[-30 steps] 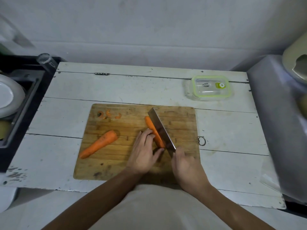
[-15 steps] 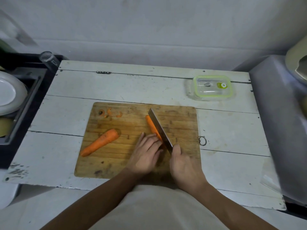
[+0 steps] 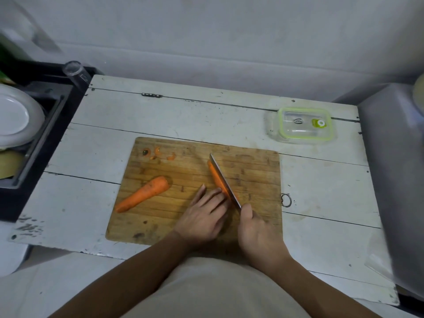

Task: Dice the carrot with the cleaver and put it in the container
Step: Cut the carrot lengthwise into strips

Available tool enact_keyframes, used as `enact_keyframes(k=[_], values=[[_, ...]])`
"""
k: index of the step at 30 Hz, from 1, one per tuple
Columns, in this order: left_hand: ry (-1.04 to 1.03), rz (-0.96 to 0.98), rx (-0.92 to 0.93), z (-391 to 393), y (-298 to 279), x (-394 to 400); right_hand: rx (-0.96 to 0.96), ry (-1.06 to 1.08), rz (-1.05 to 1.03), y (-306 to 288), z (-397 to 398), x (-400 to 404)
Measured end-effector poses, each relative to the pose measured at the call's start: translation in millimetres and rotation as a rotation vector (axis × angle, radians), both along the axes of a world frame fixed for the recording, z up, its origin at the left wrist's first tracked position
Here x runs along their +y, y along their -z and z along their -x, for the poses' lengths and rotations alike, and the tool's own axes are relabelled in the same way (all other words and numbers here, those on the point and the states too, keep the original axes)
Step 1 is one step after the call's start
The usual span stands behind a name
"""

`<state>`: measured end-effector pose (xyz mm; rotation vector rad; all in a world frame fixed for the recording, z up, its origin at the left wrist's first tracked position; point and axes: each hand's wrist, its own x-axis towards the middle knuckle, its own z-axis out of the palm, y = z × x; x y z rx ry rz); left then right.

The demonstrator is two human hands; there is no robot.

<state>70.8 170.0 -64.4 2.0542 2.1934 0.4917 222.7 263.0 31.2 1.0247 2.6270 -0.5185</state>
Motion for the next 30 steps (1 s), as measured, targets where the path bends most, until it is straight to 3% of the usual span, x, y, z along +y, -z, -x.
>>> enact_keyframes(k=[17,30], values=[[0.011,0.035,0.001,0,-2,0,-0.147,0.016,0.047,-7,14,5],[0.007,0.060,-0.015,0,-5,0,-0.113,-0.017,0.009,-15,24,5]])
